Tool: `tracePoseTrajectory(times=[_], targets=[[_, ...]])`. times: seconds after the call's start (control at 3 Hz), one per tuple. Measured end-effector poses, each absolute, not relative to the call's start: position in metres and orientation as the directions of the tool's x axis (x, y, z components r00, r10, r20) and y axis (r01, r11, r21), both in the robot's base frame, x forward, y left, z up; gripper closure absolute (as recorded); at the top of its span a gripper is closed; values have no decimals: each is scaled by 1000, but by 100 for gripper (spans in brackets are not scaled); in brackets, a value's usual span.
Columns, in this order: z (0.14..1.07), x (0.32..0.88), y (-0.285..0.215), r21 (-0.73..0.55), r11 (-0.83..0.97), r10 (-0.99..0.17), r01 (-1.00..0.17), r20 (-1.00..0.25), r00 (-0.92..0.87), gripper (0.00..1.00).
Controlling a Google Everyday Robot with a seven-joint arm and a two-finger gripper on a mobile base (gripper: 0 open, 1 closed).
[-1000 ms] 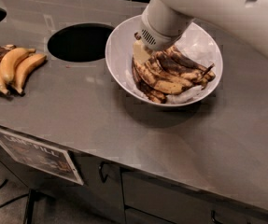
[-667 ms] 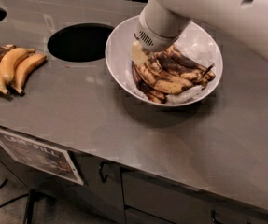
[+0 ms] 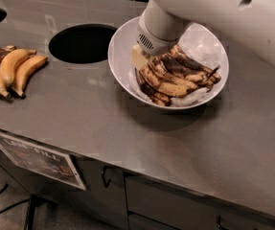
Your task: Pick banana from white bowl
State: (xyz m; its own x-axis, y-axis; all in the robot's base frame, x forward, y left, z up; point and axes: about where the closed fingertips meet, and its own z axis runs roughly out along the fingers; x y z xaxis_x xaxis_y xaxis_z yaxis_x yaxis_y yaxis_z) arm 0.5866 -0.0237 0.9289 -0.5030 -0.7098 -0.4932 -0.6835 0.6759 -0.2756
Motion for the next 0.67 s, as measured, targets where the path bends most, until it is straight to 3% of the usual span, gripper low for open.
tracePoseTrajectory(times=[0.67], targets=[[918,591,-21,-256,668,-716,-698,-478,-510,56]])
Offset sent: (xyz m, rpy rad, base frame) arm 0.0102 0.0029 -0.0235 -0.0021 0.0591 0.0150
